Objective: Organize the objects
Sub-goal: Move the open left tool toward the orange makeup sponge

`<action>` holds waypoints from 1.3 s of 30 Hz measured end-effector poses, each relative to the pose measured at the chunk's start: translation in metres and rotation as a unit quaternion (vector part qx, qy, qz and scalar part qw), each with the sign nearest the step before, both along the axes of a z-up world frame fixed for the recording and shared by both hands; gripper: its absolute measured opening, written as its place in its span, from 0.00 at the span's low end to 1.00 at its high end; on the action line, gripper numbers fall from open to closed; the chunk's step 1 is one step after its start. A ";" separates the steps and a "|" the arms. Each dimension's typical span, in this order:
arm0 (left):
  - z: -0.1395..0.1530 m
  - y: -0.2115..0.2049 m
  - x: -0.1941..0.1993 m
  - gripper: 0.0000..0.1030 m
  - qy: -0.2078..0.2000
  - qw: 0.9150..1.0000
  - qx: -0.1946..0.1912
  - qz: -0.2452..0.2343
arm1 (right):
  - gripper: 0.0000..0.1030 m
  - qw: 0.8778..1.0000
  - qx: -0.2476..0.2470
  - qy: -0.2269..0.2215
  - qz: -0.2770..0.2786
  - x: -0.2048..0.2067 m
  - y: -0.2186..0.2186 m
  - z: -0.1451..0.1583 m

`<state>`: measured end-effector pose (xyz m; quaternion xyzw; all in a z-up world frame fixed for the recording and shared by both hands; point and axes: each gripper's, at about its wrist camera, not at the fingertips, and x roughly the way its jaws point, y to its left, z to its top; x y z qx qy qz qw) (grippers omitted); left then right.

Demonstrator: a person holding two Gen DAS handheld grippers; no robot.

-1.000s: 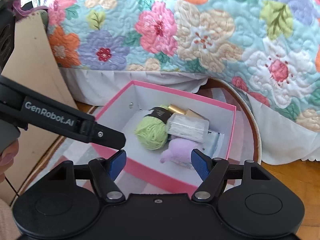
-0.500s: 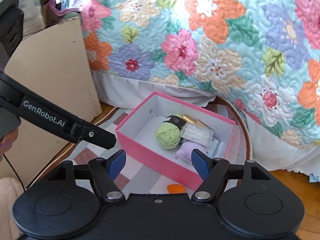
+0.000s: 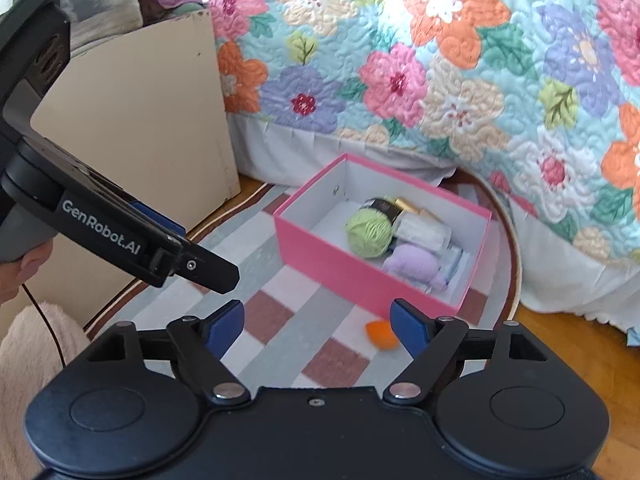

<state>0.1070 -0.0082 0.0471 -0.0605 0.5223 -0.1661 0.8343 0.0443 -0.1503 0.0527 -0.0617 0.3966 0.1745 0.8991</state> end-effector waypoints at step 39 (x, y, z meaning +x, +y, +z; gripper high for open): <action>-0.209 -0.042 0.087 0.93 -0.003 1.000 -0.019 0.025 | 0.86 0.996 -0.041 -0.047 -0.066 0.074 -0.037 -0.225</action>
